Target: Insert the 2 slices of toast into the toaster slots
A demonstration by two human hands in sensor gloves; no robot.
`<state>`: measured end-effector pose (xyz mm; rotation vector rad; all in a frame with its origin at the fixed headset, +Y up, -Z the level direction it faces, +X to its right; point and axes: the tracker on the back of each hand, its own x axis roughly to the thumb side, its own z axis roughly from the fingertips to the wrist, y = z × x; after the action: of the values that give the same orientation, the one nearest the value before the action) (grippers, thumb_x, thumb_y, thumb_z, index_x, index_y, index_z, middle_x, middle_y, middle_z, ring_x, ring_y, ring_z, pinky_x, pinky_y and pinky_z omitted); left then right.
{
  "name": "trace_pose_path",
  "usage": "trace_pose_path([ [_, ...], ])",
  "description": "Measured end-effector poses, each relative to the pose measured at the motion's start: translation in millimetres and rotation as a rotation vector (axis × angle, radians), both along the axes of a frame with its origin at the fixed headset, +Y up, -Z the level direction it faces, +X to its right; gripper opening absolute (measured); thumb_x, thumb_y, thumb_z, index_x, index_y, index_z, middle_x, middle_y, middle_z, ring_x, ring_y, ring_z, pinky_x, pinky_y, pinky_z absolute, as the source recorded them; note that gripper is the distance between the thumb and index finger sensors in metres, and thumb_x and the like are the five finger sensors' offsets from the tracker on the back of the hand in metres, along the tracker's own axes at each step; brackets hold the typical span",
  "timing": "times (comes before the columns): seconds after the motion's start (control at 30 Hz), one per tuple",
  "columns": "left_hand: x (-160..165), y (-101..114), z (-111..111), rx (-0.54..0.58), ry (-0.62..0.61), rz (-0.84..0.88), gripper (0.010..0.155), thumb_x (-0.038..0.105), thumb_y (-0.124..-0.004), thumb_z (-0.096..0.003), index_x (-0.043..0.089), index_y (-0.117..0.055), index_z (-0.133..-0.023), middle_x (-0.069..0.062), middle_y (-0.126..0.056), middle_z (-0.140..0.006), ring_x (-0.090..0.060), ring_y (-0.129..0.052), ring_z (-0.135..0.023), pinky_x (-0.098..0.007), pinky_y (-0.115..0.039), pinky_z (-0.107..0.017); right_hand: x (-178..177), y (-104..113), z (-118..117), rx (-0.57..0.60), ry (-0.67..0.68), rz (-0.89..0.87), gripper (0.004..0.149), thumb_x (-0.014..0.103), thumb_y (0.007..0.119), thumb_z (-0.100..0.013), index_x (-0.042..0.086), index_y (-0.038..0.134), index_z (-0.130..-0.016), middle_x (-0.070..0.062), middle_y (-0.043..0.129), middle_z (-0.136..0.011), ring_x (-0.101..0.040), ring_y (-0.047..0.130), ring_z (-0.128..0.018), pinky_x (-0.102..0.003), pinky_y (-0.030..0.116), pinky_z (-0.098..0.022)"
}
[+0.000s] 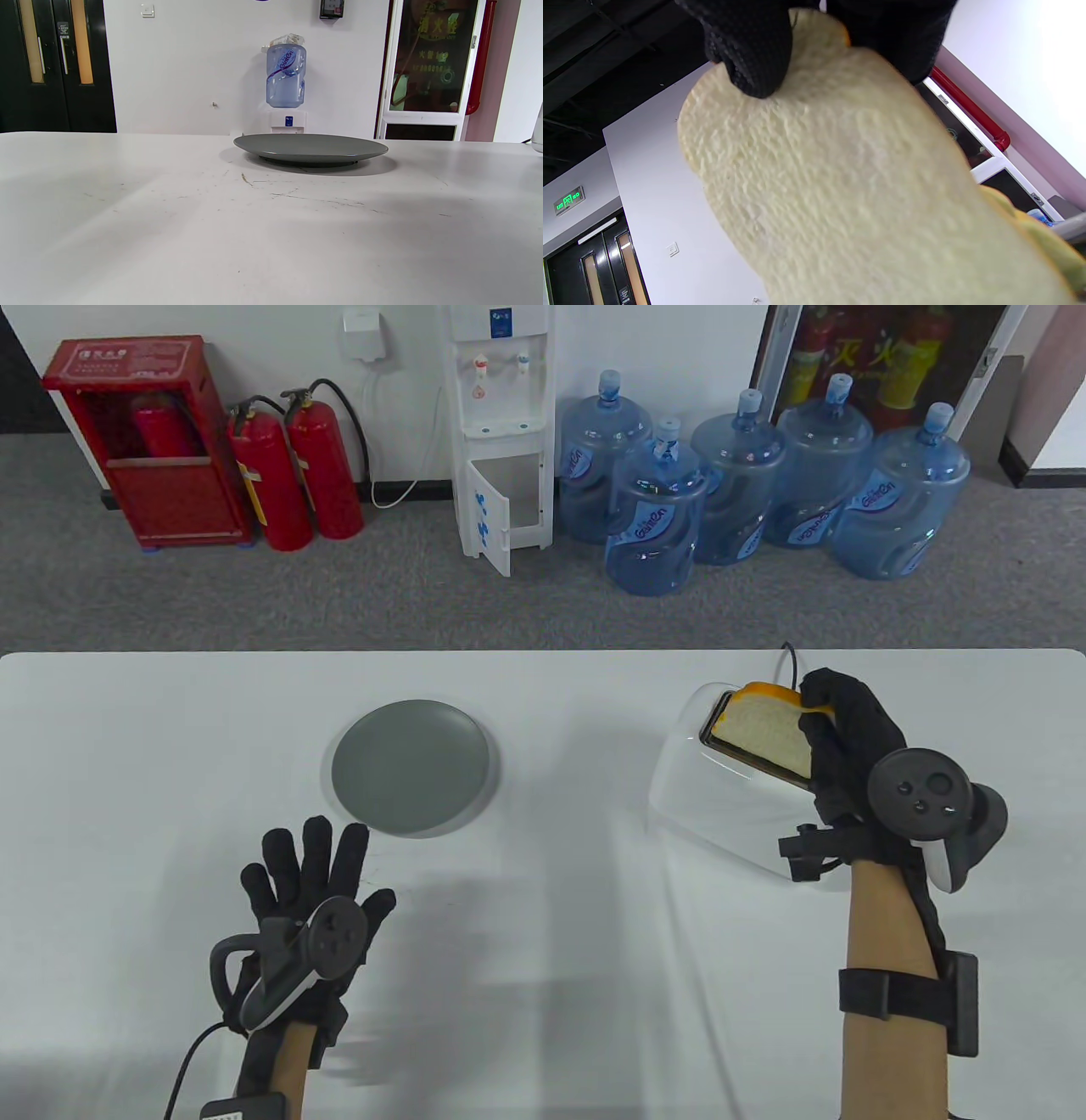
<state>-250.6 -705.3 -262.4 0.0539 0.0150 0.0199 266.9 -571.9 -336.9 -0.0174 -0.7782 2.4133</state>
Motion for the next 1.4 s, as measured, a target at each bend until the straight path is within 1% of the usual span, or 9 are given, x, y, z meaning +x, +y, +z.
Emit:
trace_pose_path([
  [0.23,-0.3,-0.3,-0.2,-0.002,0.002,0.001,0.074,0.067,-0.048,-0.0544,0.040,-0.024,-0.119,-0.006,-0.020,-0.128,-0.048,-0.016,-0.114,-0.064,-0.028,-0.080,4.1,-5.7,-1.5,0.008,-0.012,-0.006,0.046,0.023,0.078,-0.062,0.039,0.066,-0.103,0.011,0.081,-0.104,-0.024,0.092,-0.094,-0.058,0.069,-0.078],
  [0.73,-0.4,-1.4,-0.7,-0.015,0.001,-0.009,0.074,0.067,-0.047,-0.0546,0.040,-0.024,-0.119,-0.005,-0.020,-0.128,-0.048,-0.016,-0.114,-0.064,-0.028,-0.080,10.7,-16.9,-4.0,-0.015,-0.019,-0.018,0.046,0.023,0.078,-0.061,0.038,0.066,-0.103,0.011,0.081,-0.104,-0.024,0.093,-0.094,-0.058,0.069,-0.078],
  [1.4,-0.9,-1.9,-1.0,-0.020,0.004,-0.016,0.074,0.067,-0.047,-0.0545,0.040,-0.025,-0.119,-0.005,-0.021,-0.128,-0.048,-0.015,-0.114,-0.064,-0.027,-0.080,14.5,-38.1,-10.2,-0.067,-0.044,-0.002,0.046,0.024,0.078,-0.061,0.038,0.066,-0.103,0.010,0.081,-0.103,-0.024,0.094,-0.093,-0.057,0.071,-0.076],
])
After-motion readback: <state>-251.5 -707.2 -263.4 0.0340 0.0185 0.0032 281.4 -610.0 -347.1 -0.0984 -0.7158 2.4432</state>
